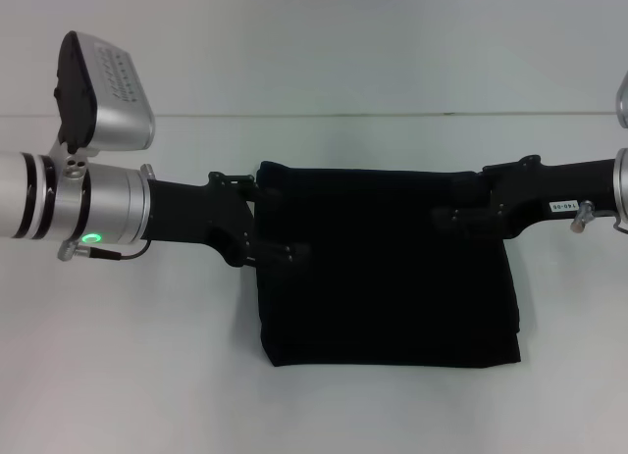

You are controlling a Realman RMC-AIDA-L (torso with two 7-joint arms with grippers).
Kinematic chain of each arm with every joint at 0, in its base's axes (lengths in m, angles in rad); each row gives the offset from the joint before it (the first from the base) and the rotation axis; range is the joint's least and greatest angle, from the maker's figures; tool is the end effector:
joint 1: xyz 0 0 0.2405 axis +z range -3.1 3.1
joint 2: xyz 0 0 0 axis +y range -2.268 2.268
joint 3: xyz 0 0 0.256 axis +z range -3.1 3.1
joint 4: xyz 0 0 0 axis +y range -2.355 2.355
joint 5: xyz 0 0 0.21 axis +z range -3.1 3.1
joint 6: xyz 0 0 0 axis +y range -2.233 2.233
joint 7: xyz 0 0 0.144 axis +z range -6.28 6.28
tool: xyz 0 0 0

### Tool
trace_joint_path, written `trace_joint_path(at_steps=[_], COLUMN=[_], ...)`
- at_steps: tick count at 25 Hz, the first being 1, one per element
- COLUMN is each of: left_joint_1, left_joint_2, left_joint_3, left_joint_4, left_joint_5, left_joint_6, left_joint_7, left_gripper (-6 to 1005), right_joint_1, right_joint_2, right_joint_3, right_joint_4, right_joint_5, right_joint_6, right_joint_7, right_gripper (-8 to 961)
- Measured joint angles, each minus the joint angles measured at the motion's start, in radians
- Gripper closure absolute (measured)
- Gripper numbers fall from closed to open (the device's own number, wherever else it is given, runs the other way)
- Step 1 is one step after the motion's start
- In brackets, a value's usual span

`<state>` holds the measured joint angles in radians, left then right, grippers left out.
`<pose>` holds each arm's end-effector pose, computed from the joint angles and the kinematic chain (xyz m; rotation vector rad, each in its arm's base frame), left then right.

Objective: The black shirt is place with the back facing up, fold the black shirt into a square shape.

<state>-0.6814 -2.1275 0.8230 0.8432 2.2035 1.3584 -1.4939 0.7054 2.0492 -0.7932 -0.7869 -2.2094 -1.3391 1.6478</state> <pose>-0.2097 0.3867 -0.0111 -2.7702 -0.3463 -0.2879 0.2253 0.4014 0.0157 -2.6926 0.5791 0.2746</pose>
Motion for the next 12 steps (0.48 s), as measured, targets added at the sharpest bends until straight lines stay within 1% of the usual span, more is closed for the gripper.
trace_joint_path(at_steps=[6,12], left_joint_1=[0.004,0.006], left_joint_2=[-0.002,-0.004], left_joint_3=[-0.005,-0.005], left_joint_4=[0.000,0.000], left_joint_5=[-0.001,-0.001], left_joint_6=[0.003,0.005], left_joint_7=[0.000,-0.002], left_gripper=[112,113], right_joint_1=[-0.001,-0.008], right_joint_2=[0.000,0.007], right_joint_3=[0.000,0.000], right_joint_4=[0.005,0.005], right_joint_5=[0.001,0.001], right_joint_6=[0.006,0.014], right_joint_7=[0.004,0.005], right_gripper=[340,340])
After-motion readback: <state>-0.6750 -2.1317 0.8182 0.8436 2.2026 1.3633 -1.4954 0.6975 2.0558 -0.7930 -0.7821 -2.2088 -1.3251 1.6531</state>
